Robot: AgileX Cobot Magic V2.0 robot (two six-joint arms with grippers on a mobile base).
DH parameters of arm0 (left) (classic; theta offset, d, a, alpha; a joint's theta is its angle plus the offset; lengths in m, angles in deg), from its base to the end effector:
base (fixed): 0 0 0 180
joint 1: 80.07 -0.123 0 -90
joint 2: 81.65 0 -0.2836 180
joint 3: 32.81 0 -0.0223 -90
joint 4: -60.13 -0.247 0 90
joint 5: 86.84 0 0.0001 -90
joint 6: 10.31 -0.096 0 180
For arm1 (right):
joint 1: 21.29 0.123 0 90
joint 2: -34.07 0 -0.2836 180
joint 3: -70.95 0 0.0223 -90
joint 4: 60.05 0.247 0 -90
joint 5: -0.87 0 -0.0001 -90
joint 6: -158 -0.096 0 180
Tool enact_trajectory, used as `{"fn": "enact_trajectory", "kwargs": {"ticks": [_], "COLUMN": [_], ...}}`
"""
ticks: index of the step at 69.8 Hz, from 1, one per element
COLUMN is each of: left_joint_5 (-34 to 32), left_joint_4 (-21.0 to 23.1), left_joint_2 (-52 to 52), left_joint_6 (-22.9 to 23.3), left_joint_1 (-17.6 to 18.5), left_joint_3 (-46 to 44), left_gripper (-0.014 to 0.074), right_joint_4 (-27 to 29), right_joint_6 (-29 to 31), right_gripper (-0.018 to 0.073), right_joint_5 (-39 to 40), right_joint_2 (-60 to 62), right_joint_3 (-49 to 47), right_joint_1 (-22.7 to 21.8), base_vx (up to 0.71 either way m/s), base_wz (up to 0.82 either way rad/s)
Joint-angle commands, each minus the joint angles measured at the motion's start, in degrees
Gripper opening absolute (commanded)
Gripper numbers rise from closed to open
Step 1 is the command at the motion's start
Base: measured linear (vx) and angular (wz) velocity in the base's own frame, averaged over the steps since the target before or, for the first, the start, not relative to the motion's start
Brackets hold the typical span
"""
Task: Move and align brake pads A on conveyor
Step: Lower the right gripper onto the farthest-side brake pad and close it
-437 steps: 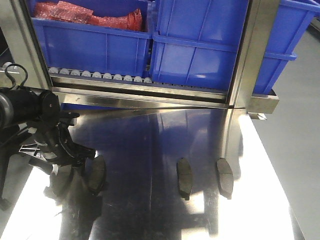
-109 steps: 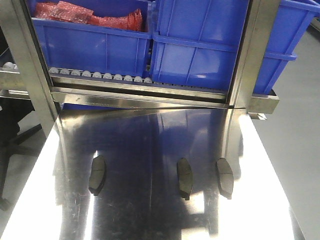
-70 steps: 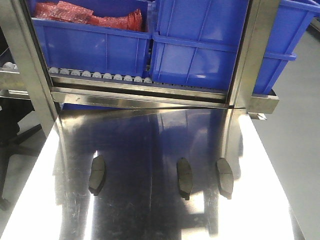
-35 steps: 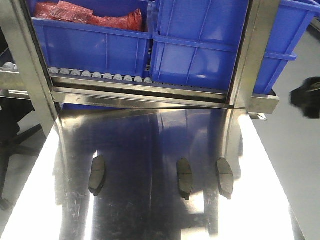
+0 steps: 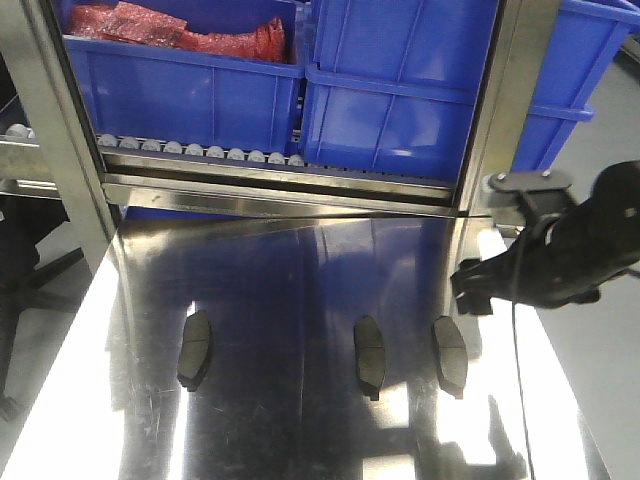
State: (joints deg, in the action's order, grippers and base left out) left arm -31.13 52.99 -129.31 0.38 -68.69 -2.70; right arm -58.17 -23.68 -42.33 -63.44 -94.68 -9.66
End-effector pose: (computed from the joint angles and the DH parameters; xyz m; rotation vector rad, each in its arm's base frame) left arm 0.1148 -0.0130 0.3412 0.0441 2.3210 -0.0391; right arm 0.3081 0.0656 0.2457 -0.2095 2.7027 0.1068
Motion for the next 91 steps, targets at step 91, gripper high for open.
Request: {"fn": "enact_trajectory", "kwargs": {"ticks": [91], "left_joint_5": [-4.2], "left_joint_4": [-0.5], "left_joint_2": [0.2], "left_joint_6": [0.5], "left_joint_1": [0.3], "left_joint_3": [-1.7], "left_gripper": [-0.0006], "right_joint_4": [-5.0], "right_joint_6": [-10.5], "right_gripper": [0.0594], "right_joint_5": [-11.4], "right_joint_2": [-21.3], "right_joint_3": [-17.0], "right_joint_1": [4.7], "base_vx": [0.0], "base_wz": [0.0]}}
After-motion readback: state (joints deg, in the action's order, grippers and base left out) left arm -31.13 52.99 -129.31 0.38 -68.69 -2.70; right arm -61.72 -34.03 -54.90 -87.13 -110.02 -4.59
